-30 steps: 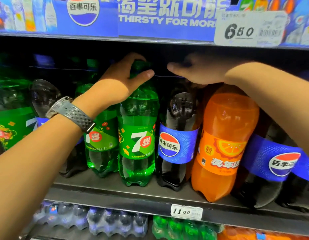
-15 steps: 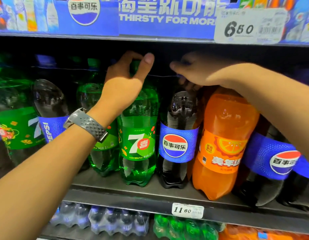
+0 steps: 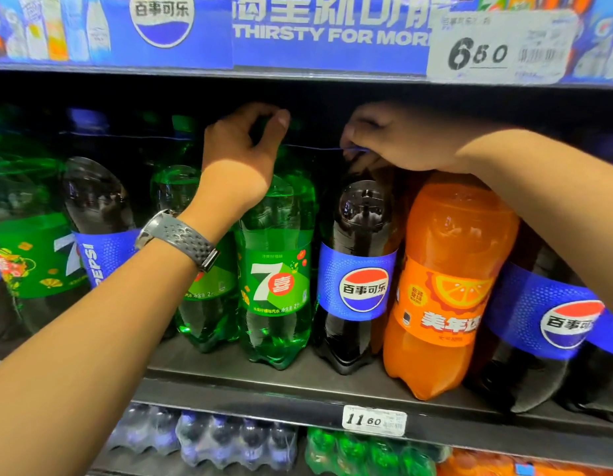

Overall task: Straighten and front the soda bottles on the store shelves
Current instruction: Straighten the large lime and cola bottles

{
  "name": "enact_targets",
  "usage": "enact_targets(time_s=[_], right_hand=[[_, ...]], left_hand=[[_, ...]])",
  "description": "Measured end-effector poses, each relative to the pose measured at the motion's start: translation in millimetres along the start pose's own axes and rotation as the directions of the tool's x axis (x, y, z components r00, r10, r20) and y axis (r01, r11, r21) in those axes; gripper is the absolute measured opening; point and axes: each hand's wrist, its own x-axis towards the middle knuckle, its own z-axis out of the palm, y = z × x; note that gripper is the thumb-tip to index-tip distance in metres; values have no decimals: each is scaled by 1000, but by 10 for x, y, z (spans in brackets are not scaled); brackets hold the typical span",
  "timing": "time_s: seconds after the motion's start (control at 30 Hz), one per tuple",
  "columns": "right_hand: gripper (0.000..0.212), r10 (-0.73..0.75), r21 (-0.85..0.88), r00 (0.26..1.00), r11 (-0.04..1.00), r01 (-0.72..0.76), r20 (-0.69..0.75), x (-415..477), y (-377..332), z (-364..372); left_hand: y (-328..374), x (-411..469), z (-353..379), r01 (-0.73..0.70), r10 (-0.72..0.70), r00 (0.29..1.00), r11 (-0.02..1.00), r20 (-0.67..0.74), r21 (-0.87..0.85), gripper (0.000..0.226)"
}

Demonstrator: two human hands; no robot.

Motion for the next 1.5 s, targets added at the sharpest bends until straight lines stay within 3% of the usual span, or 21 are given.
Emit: enact_targets(time_s=[0.13, 0.27, 0.57, 0.67, 0.8, 0.9, 0.97, 1.13, 1.23, 1.37, 1.5], right_hand=[[35, 12, -25, 1000, 1000, -12, 8, 15, -14, 0], [37, -70, -241, 995, 969, 50, -75, 17, -38, 13], [33, -80, -137, 994, 988, 69, -78, -8, -14, -14], [34, -42, -90, 998, 995, 37, -51, 3, -16, 4], [43, -156, -501, 981, 862, 79, -114, -6, 21, -39], [50, -186, -610, 965, 791, 36, -185, -55, -26, -26], [51, -209, -661, 951, 750, 7, -228, -87, -149, 73], [47, -423, -615, 891, 751, 240, -168, -70, -688, 570], [51, -415, -557, 893, 789, 259, -174, 135, -962, 833], [56, -365, -495, 907, 840, 222, -212, 432, -1220, 1090], [58, -167, -485, 940, 875, 2, -298, 756, -1400, 1297]], left_hand=[[-17, 5, -6, -38, 38, 999, 999, 17, 12, 40], [-29, 16, -5, -39, 39, 999, 999, 31, 7, 40], [-31, -12, -56, -88, 88, 996, 996, 25, 11, 31], [56, -72, -79, -152, 146, 988, 977, 48, 148, 34], [118, -111, -260, -265, 241, 964, 904, 113, 337, 41], [23, -110, -558, -375, 341, 926, 773, 163, 511, 41], [-103, -123, -790, -376, 347, 922, 698, 171, 609, 39], [-450, -152, -1414, -262, 244, 960, 614, 137, 744, 41], [-640, -133, -1692, -242, 196, 968, 583, 155, 775, 45], [-842, -84, -1850, -166, 127, 986, 715, 107, 679, 57], [-944, 44, -1876, -62, 59, 998, 834, 23, 549, 64]])
